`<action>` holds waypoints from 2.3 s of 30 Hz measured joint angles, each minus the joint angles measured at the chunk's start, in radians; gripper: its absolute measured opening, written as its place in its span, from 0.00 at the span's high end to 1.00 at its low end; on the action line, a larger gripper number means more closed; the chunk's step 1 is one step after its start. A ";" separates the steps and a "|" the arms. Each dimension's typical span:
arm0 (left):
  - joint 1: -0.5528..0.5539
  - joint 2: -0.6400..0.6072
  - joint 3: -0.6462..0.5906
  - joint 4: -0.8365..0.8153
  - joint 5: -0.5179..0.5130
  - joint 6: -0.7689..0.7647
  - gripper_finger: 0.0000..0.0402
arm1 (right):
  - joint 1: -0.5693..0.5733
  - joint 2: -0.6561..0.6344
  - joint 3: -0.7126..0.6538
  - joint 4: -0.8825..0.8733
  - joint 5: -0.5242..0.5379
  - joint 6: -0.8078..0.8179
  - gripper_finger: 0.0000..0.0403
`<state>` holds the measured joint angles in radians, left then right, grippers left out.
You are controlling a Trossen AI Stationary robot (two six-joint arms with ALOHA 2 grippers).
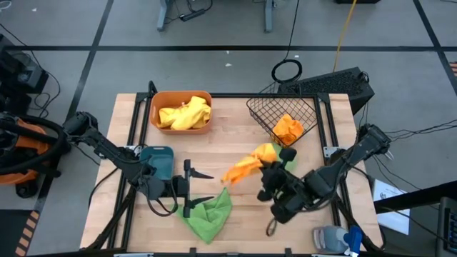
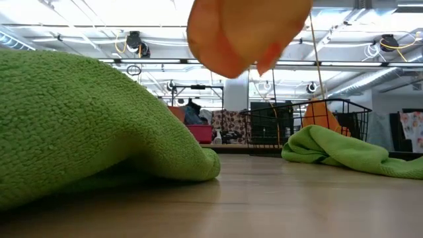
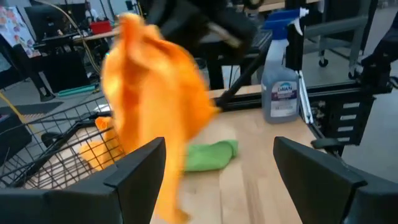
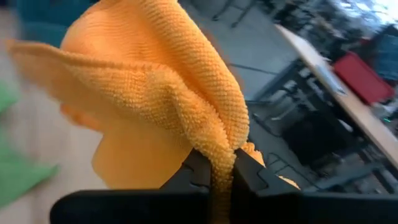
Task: Sort microfiber towel by color & place in baskets
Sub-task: Put the orange microfiber towel into the metal wire basket
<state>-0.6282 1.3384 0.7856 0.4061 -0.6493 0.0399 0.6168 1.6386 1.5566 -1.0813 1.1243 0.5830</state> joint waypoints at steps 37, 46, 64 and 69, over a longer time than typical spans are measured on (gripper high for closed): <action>0.063 0.110 0.000 0.244 -0.190 0.177 0.24 | -0.009 0.021 0.000 0.584 -0.243 -0.308 0.98; 0.057 0.111 0.000 0.263 -0.047 0.177 0.24 | -0.014 0.091 0.000 0.773 -0.358 -0.462 0.98; 0.033 0.111 0.000 0.414 0.152 0.230 0.41 | -0.033 0.128 0.000 0.818 -0.371 -0.498 0.98; 0.041 0.112 0.000 0.424 0.234 0.232 0.57 | -0.035 0.128 0.000 0.818 -0.371 -0.497 0.97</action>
<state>-0.5877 1.4502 0.7853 0.8299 -0.4154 0.2721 0.5816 1.7664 1.5566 -0.2630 0.7531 0.0856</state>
